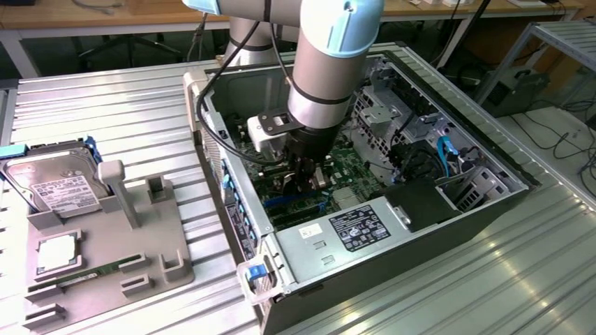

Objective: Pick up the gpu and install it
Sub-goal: 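Insert the gpu into the slot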

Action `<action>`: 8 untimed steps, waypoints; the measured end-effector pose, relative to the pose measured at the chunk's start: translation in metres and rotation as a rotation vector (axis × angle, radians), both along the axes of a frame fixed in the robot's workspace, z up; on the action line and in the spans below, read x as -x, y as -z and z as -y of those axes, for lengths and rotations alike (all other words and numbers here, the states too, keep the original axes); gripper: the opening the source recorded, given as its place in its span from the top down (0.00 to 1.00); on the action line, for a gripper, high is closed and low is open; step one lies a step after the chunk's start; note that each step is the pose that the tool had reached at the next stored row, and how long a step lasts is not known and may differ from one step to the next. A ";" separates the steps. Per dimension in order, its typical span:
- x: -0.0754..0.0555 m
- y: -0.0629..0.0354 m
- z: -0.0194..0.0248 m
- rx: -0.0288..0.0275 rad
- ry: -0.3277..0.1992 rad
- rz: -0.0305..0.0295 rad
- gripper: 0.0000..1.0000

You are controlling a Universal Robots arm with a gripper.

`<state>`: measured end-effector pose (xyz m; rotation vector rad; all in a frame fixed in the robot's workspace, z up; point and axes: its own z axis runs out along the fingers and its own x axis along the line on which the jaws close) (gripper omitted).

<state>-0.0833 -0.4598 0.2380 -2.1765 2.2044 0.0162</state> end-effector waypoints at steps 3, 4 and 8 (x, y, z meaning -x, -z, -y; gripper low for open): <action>0.000 0.0000 0.0000 0.0001 0.000 -0.0001 0.72; 0.000 0.0001 0.0001 0.0001 0.000 -0.0001 0.72; 0.000 0.0003 0.0002 0.0001 0.000 0.0000 0.72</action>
